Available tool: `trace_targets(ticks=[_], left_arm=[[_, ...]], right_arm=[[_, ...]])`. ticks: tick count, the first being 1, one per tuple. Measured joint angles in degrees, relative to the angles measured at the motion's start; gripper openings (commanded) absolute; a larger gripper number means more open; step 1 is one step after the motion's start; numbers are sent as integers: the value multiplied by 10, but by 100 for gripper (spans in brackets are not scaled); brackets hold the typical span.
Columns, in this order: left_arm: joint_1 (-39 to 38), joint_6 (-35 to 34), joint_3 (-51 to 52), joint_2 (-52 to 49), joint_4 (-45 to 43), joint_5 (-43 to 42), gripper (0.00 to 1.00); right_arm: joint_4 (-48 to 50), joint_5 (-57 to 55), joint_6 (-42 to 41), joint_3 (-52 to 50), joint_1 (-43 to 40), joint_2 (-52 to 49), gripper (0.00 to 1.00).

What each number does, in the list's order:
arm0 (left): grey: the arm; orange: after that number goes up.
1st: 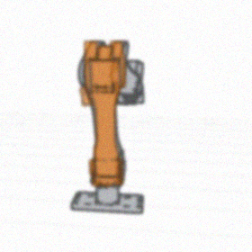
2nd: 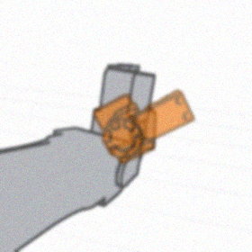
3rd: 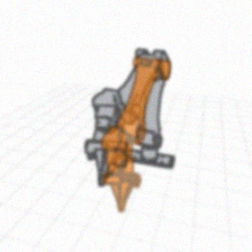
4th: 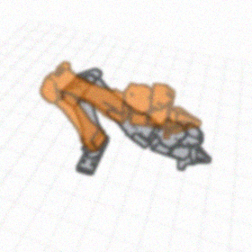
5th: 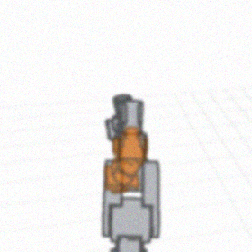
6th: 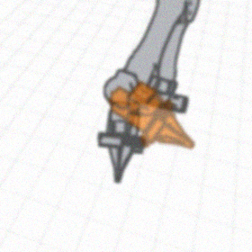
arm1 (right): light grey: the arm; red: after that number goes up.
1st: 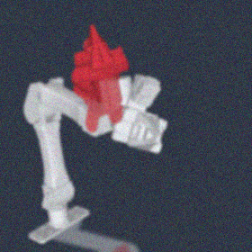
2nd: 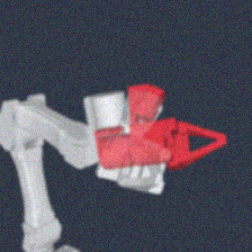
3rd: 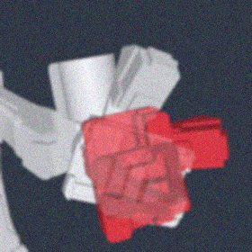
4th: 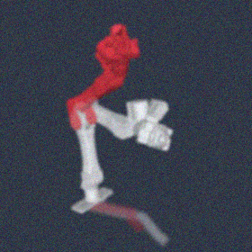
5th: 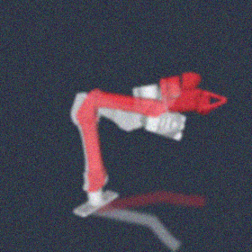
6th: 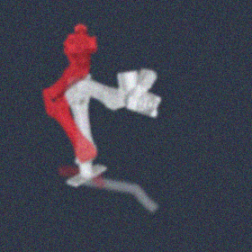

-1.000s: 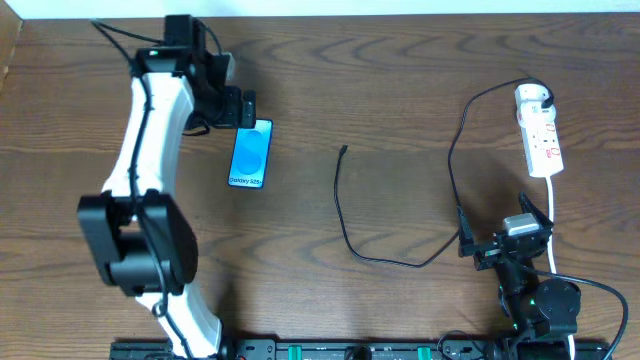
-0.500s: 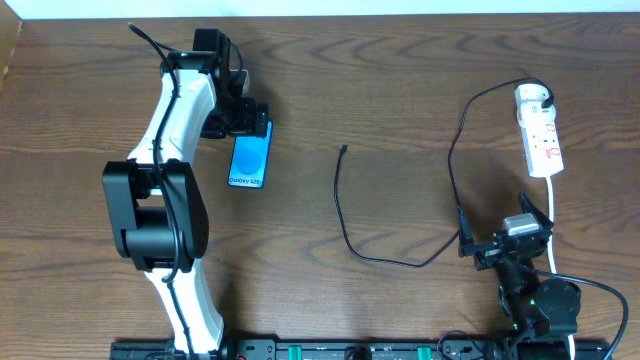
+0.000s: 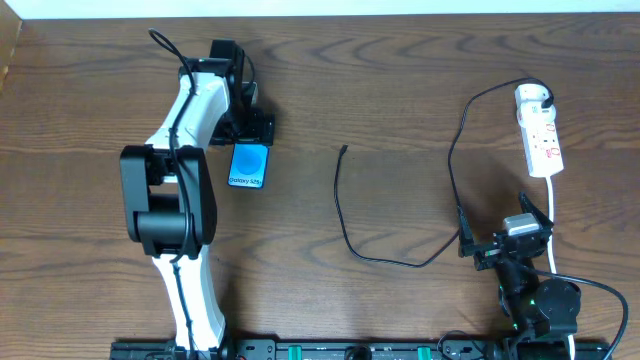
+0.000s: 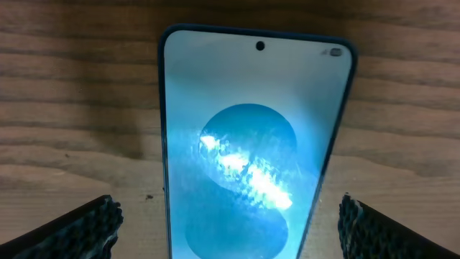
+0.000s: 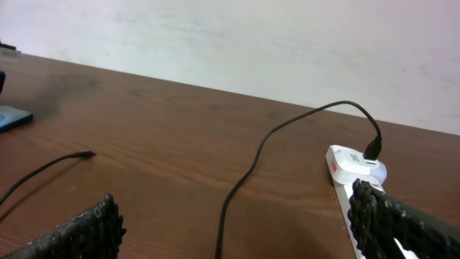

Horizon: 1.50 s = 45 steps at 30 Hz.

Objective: Plug charger to phone and switch on socket
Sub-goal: 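Lower the left gripper onto the phone's top edge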

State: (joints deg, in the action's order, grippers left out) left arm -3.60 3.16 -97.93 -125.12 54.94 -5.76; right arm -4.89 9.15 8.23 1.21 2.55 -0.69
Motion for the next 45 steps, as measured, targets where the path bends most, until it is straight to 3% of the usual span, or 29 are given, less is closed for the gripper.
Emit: trace_targets(ticks=[38,45], left_arm=[[-16,-2,26,-23,-40,8,98],[-17,-2,29,-22,-42,15,92]], right_arm=[[0,0,0,0,0,0,99],[0,0,0,0,0,0,99]])
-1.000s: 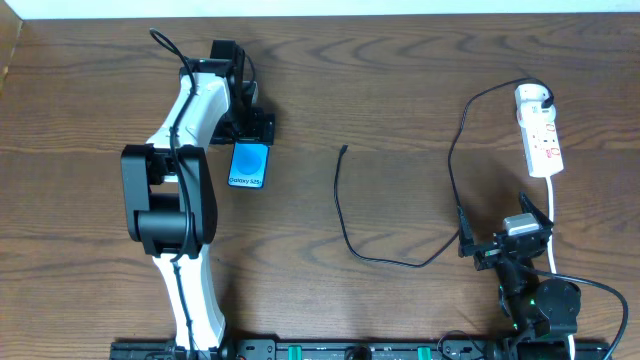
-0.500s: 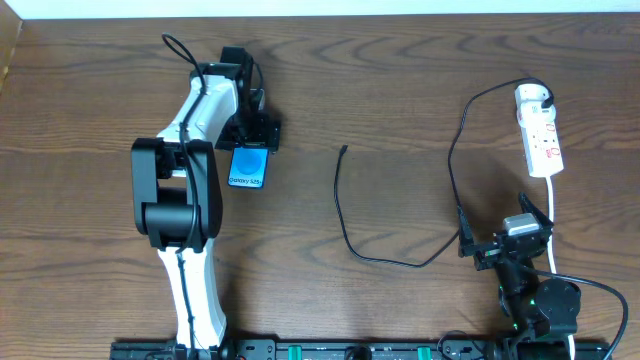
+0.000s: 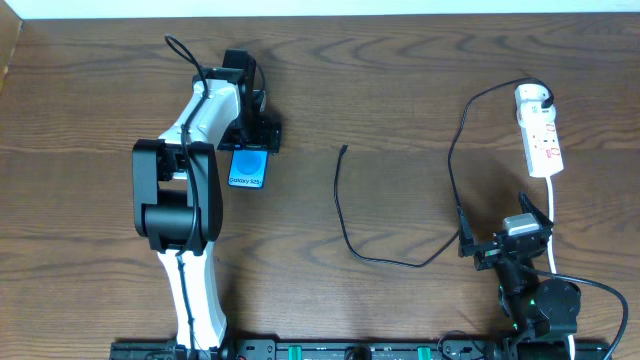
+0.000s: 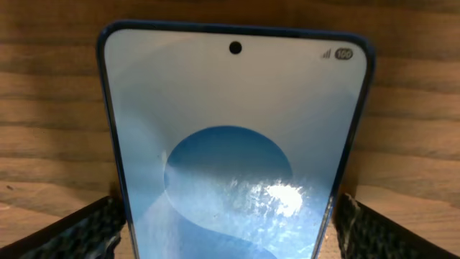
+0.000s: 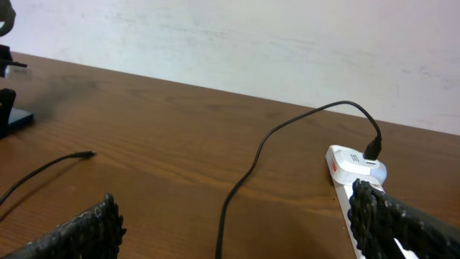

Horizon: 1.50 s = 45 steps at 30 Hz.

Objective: Plug charger to phone and switch on socket
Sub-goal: 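Lower the left gripper onto the phone's top edge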

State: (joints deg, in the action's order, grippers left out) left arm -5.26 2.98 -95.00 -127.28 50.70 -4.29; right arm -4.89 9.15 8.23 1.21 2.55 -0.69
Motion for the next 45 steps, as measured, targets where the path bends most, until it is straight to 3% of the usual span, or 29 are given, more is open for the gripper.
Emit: trace_targets(ticks=[8,45], left_arm=[[0,0,0,0,0,0,83],[0,-45,0,0,3,0,84]], right_arm=[[0,0,0,0,0,0,99],[0,0,0,0,0,0,99]])
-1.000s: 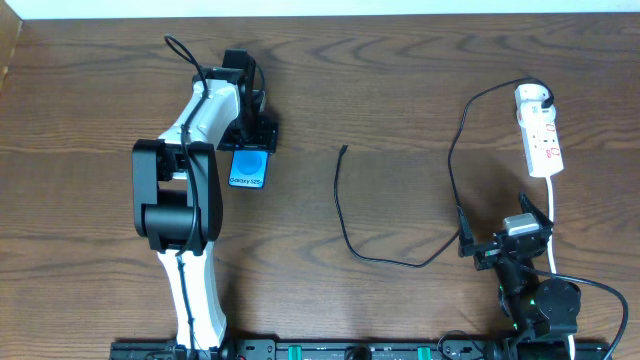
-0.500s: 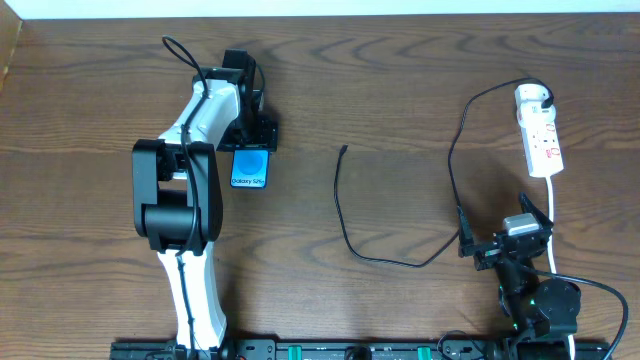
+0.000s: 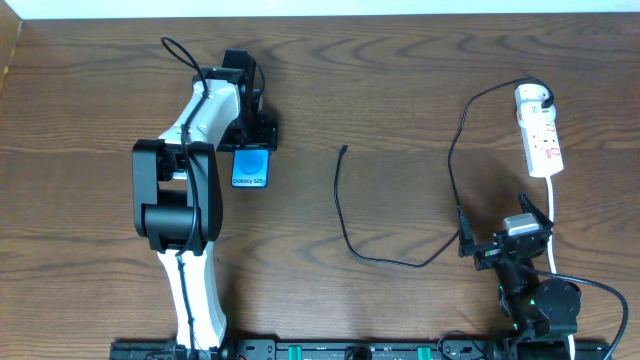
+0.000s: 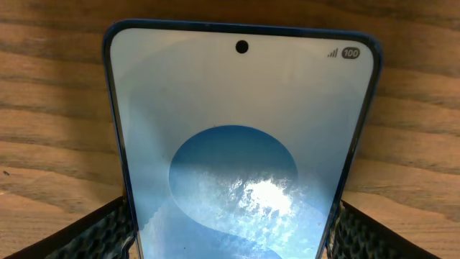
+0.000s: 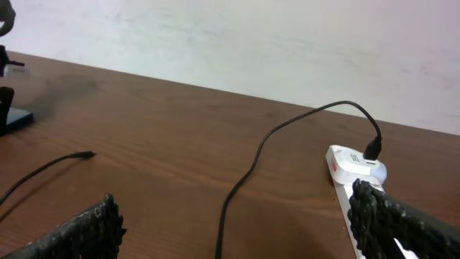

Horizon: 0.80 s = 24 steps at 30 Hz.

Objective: Plug charger to phone and switch on socket
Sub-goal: 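Lower the left gripper onto the phone's top edge, then close the left gripper on the phone's top edge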

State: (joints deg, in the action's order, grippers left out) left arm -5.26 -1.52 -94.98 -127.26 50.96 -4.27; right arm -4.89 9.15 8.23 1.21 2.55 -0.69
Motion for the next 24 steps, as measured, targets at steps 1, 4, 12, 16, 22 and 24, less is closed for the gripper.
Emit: trace_targets(ticks=[1,4,12,16,22,24], left_arm=[[0,0,0,0,3,0,84],[0,0,0,0,15,0,84],[0,6,0,0,31,-1,85],[0,11,0,0,32,-2,94],[-1,31,0,0,47,-2,97],[-1,42,1,0,53,-2,97]], right_arm=[[0,0,0,0,0,0,99],[0,0,0,0,0,0,99],[0,0,0,0,0,0,99],[0,0,0,0,0,0,99],[0,0,0,0,0,0,99],[0,0,0,0,0,0,99]])
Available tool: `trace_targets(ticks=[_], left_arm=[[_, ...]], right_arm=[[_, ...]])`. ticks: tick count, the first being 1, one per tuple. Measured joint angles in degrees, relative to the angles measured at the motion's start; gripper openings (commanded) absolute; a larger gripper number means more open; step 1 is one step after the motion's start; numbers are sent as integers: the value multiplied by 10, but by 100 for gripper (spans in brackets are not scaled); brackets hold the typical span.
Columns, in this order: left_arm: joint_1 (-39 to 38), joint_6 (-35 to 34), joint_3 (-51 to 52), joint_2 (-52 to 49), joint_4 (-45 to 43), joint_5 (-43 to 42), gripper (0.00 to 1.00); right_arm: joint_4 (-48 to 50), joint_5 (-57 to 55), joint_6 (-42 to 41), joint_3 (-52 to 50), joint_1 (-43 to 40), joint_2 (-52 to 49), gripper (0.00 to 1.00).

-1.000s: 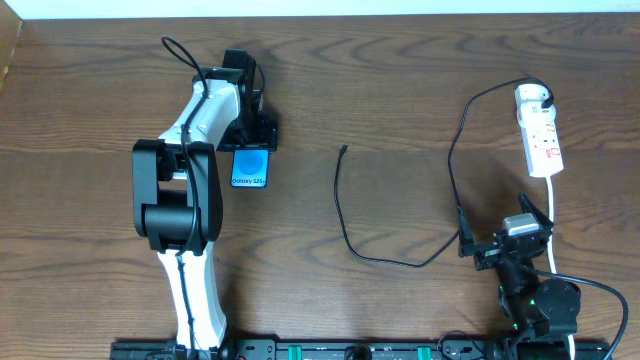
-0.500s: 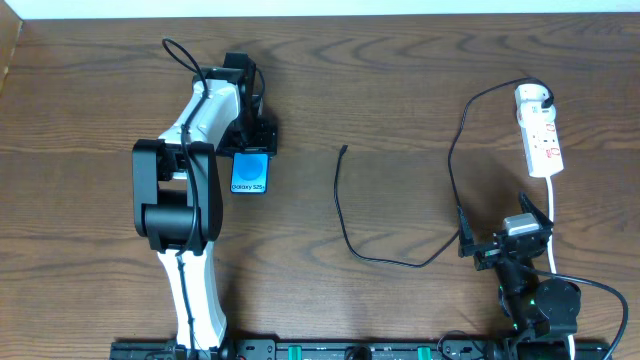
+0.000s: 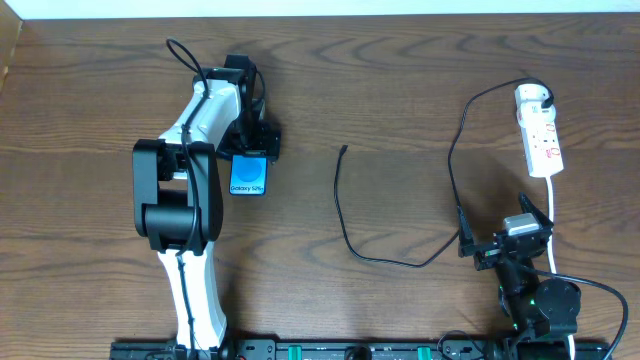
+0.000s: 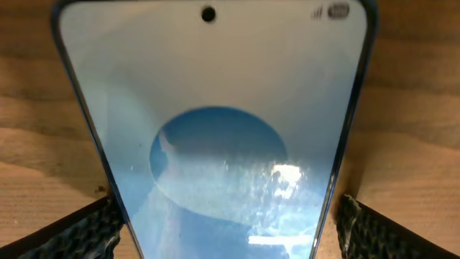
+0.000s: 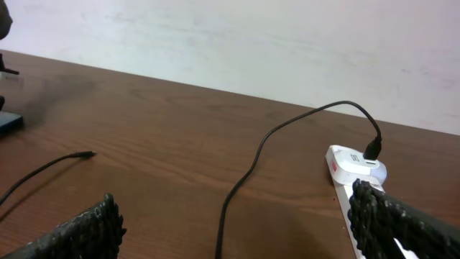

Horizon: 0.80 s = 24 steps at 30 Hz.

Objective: Plug charger to phone and switch on socket
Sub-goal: 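Close the left gripper on the phone's top edge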

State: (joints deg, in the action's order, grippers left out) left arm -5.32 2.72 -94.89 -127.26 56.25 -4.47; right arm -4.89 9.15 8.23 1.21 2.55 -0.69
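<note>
The blue-screened phone (image 3: 248,176) lies screen up at the left, and fills the left wrist view as the phone (image 4: 215,129). My left gripper (image 3: 251,150) is shut on it, one finger at each long edge. The black charger cable (image 3: 345,215) trails across the middle of the table. Its free plug end (image 3: 343,150) lies apart from the phone, to its right. The other end is plugged into the white socket strip (image 3: 542,135) at the far right. My right gripper (image 3: 505,238) stands open near the front edge, holding nothing.
In the right wrist view the cable (image 5: 244,180) and the socket strip (image 5: 356,165) lie ahead on brown wood, with a pale wall behind. A white lead (image 3: 553,215) runs from the strip toward the front edge, past my right gripper.
The phone and my left gripper have shifted a little toward the front edge. In the left wrist view the phone now looks larger, its top edge cut off by the frame. The right arm has not moved.
My left gripper stood open over the phone's upper end with its fingers wide of the edges. Then it sat lower, the fingers nearer the sides. Then the fingers closed against the edges, and now the phone has shifted with the gripper. Cable, strip and right arm have not moved.
</note>
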Motion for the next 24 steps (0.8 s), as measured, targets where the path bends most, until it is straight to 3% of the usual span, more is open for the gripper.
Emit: trace_targets(ticks=[9,19,24], left_arm=[[0,18,1,0,7,2,97],[0,-30,9,4,-15,1,96],[0,-39,32,17,-40,1,89]], right_arm=[[0,0,0,0,0,0,99],[0,0,0,0,0,0,99],[0,0,0,0,0,0,99]])
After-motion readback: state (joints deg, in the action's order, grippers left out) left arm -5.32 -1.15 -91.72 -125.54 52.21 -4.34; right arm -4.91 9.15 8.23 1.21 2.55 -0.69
